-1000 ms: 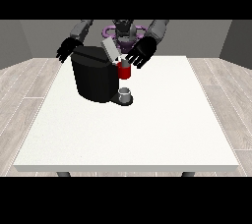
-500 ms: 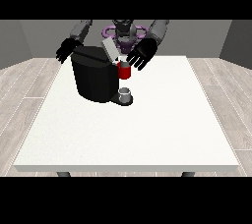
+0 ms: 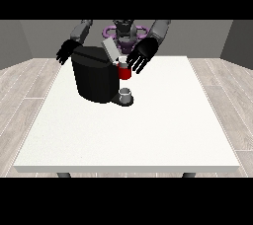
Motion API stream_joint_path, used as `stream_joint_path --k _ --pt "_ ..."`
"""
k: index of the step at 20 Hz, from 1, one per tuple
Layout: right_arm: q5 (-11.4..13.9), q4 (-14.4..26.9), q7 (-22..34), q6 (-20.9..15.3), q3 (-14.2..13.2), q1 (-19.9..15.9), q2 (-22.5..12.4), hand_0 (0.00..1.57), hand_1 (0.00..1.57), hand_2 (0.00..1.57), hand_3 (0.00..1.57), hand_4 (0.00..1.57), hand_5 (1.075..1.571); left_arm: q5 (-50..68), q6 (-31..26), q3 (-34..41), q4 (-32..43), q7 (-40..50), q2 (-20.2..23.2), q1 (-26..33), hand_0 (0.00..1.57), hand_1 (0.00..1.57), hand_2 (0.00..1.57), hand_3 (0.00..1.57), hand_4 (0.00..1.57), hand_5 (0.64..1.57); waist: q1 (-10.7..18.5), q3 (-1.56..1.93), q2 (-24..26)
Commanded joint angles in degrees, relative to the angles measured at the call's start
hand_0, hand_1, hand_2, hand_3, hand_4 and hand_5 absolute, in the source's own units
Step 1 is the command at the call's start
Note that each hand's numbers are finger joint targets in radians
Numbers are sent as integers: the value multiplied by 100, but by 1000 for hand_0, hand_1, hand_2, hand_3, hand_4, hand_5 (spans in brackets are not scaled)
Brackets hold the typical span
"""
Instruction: Insert the coffee pod into the coffee machine and close the lid
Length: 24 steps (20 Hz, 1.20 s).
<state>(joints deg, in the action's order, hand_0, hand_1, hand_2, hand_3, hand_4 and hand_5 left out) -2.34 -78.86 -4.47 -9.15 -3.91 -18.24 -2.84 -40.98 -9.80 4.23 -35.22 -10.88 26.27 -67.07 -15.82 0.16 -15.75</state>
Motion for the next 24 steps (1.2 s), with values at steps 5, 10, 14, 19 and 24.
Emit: stream_joint_path --k 5,10,14,19,24 --pt "-101 379 -235 -100 -192 53 89 0 0 0 0 435 1571 -255 -324 -210 -59 151 27 -58 0 0 0 0 0 1571 184 -12 147" --pt "120 121 149 -118 148 357 124 0 0 0 0 338 1571 -184 -338 -95 93 170 -100 177 0 0 0 0 0 1571 77 -16 534" --pt "27 486 -128 -99 -157 69 -58 0 0 0 0 378 1571 -220 -543 -112 -69 332 -99 -35 0 0 0 0 0 1571 304 -14 449" --pt "30 448 -157 -222 -79 547 148 0 0 0 0 392 1571 -89 -203 -38 -223 159 -477 699 0 0 0 0 0 1571 519 -17 932" --pt "-257 731 -402 92 -423 963 -98 0 0 0 0 387 1571 862 -438 803 -278 333 -708 739 0 0 0 0 0 1571 781 -15 1386"
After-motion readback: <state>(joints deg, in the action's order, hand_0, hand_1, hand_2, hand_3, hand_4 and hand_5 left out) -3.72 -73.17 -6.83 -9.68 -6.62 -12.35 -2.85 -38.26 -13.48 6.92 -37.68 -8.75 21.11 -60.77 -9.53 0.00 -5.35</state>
